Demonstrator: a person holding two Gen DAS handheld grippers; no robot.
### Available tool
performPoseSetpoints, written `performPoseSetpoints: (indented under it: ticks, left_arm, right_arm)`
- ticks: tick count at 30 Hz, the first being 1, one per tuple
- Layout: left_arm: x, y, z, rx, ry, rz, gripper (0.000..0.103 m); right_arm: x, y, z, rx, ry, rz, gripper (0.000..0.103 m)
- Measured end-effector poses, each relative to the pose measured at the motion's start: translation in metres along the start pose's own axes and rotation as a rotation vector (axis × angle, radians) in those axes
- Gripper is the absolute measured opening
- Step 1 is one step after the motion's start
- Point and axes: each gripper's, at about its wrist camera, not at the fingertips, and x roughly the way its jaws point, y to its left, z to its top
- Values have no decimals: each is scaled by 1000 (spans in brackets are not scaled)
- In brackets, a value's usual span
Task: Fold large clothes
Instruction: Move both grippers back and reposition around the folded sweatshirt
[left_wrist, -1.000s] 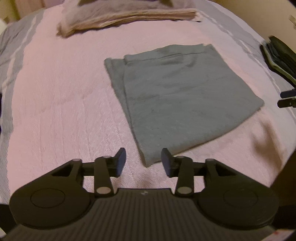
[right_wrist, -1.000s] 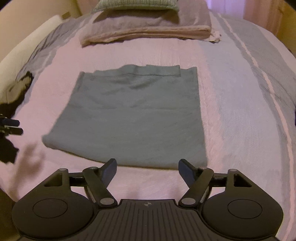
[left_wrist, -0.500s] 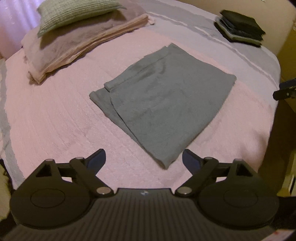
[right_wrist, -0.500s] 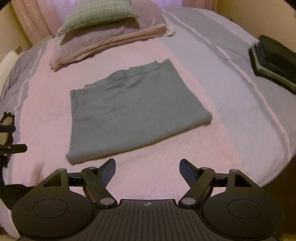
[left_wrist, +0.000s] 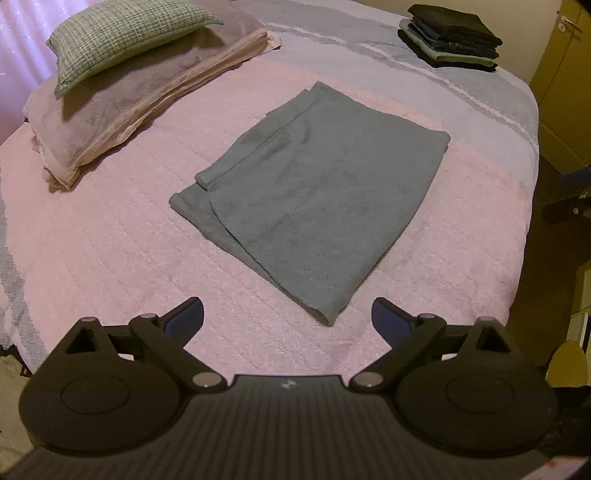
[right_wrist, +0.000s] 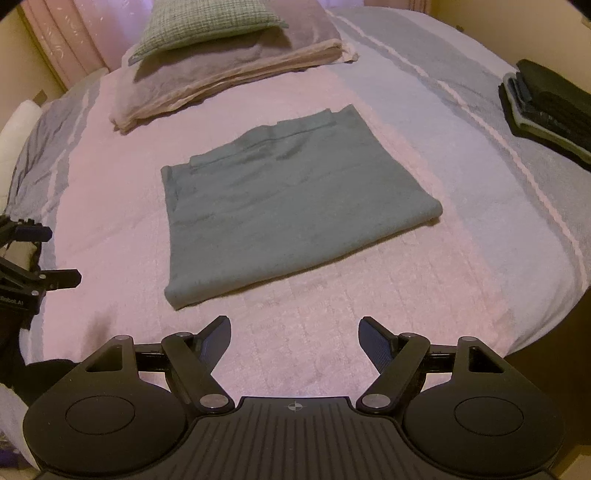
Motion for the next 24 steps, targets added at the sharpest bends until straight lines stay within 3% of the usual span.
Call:
performPoseSetpoints:
  ticks: [16,24]
  left_arm:
    - [6,5,-1,0,11,-13,96]
    - [15,-1,-7,47,-36,-8,96]
  right_arm:
    - [4,-2,0,13,6,-18,74]
    - [12,-24,-2,-157,-3,-65,74]
